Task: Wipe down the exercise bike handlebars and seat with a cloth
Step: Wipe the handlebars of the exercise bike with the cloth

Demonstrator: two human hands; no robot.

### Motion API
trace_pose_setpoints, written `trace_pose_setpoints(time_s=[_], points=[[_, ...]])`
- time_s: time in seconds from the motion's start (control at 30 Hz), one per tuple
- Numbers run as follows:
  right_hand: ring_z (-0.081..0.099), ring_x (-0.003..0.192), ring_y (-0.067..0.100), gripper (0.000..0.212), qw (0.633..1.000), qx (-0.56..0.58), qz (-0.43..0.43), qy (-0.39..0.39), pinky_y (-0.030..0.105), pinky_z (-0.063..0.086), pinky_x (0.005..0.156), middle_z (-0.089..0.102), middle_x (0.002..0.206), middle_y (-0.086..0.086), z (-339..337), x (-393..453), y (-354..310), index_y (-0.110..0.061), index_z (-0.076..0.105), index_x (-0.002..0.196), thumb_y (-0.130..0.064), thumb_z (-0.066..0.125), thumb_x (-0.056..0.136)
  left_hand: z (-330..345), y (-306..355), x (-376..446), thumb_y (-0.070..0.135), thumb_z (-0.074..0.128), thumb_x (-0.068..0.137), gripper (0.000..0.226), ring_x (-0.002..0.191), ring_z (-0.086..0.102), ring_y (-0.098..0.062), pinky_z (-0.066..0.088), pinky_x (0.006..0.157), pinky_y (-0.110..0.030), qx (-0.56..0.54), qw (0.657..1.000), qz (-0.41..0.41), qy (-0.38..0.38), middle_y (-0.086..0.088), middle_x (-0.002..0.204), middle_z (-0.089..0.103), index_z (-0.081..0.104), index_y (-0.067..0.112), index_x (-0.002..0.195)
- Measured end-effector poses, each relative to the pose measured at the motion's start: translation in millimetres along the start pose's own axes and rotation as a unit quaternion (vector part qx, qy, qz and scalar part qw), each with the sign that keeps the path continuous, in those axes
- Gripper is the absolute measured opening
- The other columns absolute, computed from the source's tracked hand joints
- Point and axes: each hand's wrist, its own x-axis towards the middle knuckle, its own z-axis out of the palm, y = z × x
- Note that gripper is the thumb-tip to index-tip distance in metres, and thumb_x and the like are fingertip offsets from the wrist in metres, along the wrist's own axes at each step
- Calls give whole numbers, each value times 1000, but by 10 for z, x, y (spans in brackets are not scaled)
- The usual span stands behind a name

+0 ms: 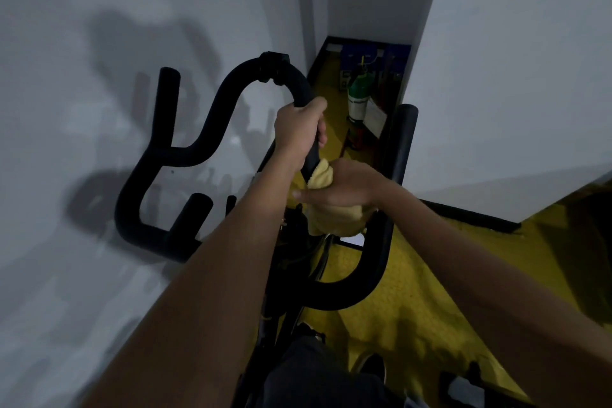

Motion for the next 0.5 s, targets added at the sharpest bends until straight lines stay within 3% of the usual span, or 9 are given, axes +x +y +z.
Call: trace_pose_setpoints(time_s=[0.07,0.13,0.23,0.3,0.4,0.43,0.5], points=[[68,75,20,101,1000,4,-15,14,44,57,69,71,77,4,25,17,21,-12,67,87,-103,36,59,-21,14,21,17,61,88,22,40,45,-16,39,44,-24,-11,1000,-4,-1,-4,52,52,53,9,69],[65,68,17,91,993,-43,-41,106,42,54,59,63,69,-2,119,-92,43,-16,64,92,-97,29,72,-26,11,19,17,61,88,22,41,45,-16,39,44,-24,-14,1000,-8,-9,-4,53,52,53,9,69],[58,67,17,88,963,-91,-46,250,31,40,54,55,72,-5,317,-339,91,-13,52,136,-83,27,89,-5,-12,-17,18,62,87,21,42,46,-16,40,45,-25,-13,1000,-10,-22,-4,54,52,53,9,70],[59,79,23,73,955,-64,-67,282,31,37,63,60,81,1,408,-479,135,-11,49,139,-69,35,97,5,-17,-37,19,63,87,20,43,47,-15,41,45,-25,-13,1000,-9,-19,-3,54,53,54,10,71],[58,87,14,35,948,171,-63,263,31,43,68,65,90,-3,317,-658,86,-19,59,123,-46,52,102,7,-10,-53,20,63,86,19,44,48,-14,42,46,-25,-11,1000,-9,-8,-2,55,54,55,10,72],[61,88,10,24,925,295,-33,239,29,49,71,68,95,-5,232,-722,54,-24,61,120,-38,54,103,9,-12,-56,21,63,86,19,45,48,-15,43,47,-24,-9,1000,-9,-6,-2,56,54,56,11,73],[67,88,11,15,844,493,28,207,24,56,70,71,101,-3,67,-856,10,-26,64,112,-25,52,103,11,-20,-61,22,63,85,18,47,49,-15,44,48,-25,-1,1000,-8,-2,-2,57,55,56,11,74]])
